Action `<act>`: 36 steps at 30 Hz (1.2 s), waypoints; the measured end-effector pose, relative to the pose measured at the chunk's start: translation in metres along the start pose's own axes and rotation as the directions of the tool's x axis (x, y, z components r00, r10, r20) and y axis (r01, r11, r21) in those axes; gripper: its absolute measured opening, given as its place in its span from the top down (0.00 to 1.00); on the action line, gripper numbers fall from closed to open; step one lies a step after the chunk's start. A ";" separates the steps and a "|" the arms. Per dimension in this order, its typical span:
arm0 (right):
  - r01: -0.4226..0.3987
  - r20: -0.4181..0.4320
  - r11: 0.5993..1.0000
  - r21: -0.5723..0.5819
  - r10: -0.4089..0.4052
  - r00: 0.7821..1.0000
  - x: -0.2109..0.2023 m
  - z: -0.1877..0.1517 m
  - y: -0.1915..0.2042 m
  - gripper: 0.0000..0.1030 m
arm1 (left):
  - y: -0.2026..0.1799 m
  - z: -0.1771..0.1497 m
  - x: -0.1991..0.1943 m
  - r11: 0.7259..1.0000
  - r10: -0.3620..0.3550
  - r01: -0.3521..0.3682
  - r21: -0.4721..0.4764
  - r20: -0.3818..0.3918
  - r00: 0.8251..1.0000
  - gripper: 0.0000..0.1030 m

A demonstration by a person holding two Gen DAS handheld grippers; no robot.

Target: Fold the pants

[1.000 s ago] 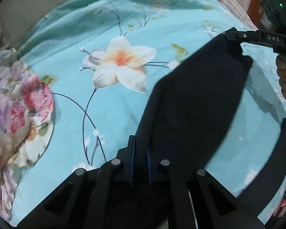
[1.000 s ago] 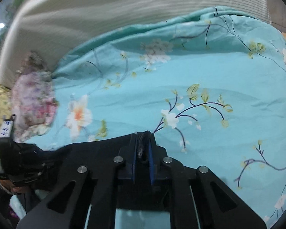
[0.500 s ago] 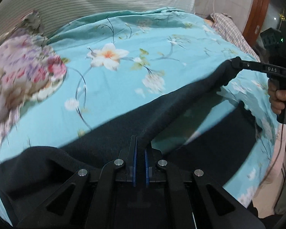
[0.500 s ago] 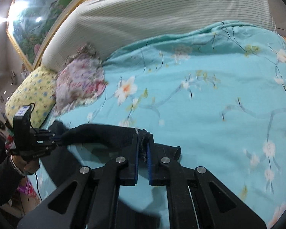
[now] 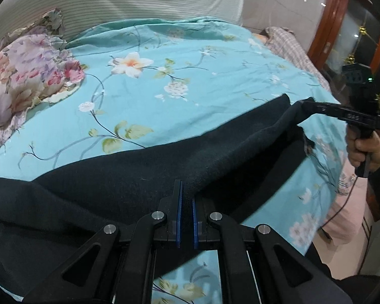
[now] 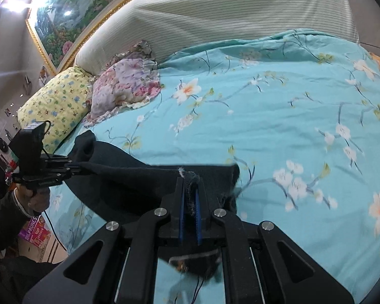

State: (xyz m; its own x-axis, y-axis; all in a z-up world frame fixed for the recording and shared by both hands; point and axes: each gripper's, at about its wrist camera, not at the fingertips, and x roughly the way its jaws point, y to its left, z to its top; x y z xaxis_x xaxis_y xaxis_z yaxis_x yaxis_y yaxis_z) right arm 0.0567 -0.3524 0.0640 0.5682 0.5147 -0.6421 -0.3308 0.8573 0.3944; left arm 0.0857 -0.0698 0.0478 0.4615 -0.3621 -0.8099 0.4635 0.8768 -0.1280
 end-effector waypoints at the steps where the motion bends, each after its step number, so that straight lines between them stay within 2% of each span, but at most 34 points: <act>1: 0.006 -0.005 1.000 0.008 -0.006 1.000 0.000 -0.004 0.000 0.92 | 0.000 -0.004 0.001 1.000 -0.010 0.010 0.001 -0.001 1.000 0.96; 11: 0.141 -0.085 0.988 0.055 -0.136 0.987 0.017 -0.036 0.003 0.92 | 0.005 -0.042 0.033 0.992 -0.120 0.117 -0.040 -0.056 0.991 0.93; 14: 0.186 -0.097 0.980 0.064 -0.180 0.979 0.020 -0.037 0.004 0.92 | 0.007 -0.051 0.043 0.988 -0.147 0.143 -0.060 -0.072 0.987 0.85; 15: 0.203 -0.099 0.977 0.063 -0.196 0.976 0.021 -0.038 0.006 0.88 | 0.007 -0.054 0.044 0.986 -0.159 0.154 -0.067 -0.067 0.985 0.80; 17: 0.242 -0.106 0.966 0.087 -0.233 0.967 0.020 -0.038 0.007 0.70 | 0.007 -0.057 0.041 0.980 -0.187 0.183 -0.073 -0.058 0.981 0.70; 18: 0.278 -0.112 0.954 0.110 -0.266 0.958 0.018 -0.039 0.007 0.54 | 0.008 -0.058 0.039 0.977 -0.204 0.200 -0.078 -0.055 0.977 0.63; 19: 0.309 -0.105 0.942 0.132 -0.296 0.949 0.014 -0.038 0.008 0.47 | 0.008 -0.059 0.036 0.975 -0.213 0.208 -0.080 -0.051 0.976 0.61; 23: 0.324 -0.018 0.927 0.188 -0.326 0.945 -0.007 -0.035 0.019 0.46 | 0.013 -0.069 0.021 0.974 -0.213 0.209 -0.090 -0.033 0.977 0.58; 26: 0.278 0.048 0.939 0.204 -0.293 0.955 -0.014 -0.031 0.039 0.45 | 0.025 -0.074 0.007 0.967 -0.220 0.216 -0.137 -0.015 0.975 0.56; 29: 0.220 0.074 0.957 0.187 -0.237 0.969 -0.005 -0.024 0.064 0.45 | 0.043 -0.081 -0.011 0.961 -0.198 0.198 -0.192 0.019 0.980 0.53; 31: 0.163 0.068 0.972 0.167 -0.177 0.982 0.009 -0.020 0.080 0.45 | 0.060 -0.086 -0.025 0.960 -0.149 0.155 -0.234 0.044 0.988 0.46; 36: 0.026 0.008 0.994 0.108 -0.027 1.000 0.056 -0.015 0.127 0.45 | 0.118 -0.099 -0.062 0.926 -0.060 0.094 -0.367 0.103 0.993 0.45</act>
State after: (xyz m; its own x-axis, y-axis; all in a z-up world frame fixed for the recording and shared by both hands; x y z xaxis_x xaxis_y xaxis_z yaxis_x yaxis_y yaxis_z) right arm 0.0352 -0.2148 0.0682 0.5833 0.4911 -0.6469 -0.2328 0.8642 0.4461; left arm 0.0366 0.0879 0.0262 0.5084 -0.4449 -0.7373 0.1949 0.8934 -0.4047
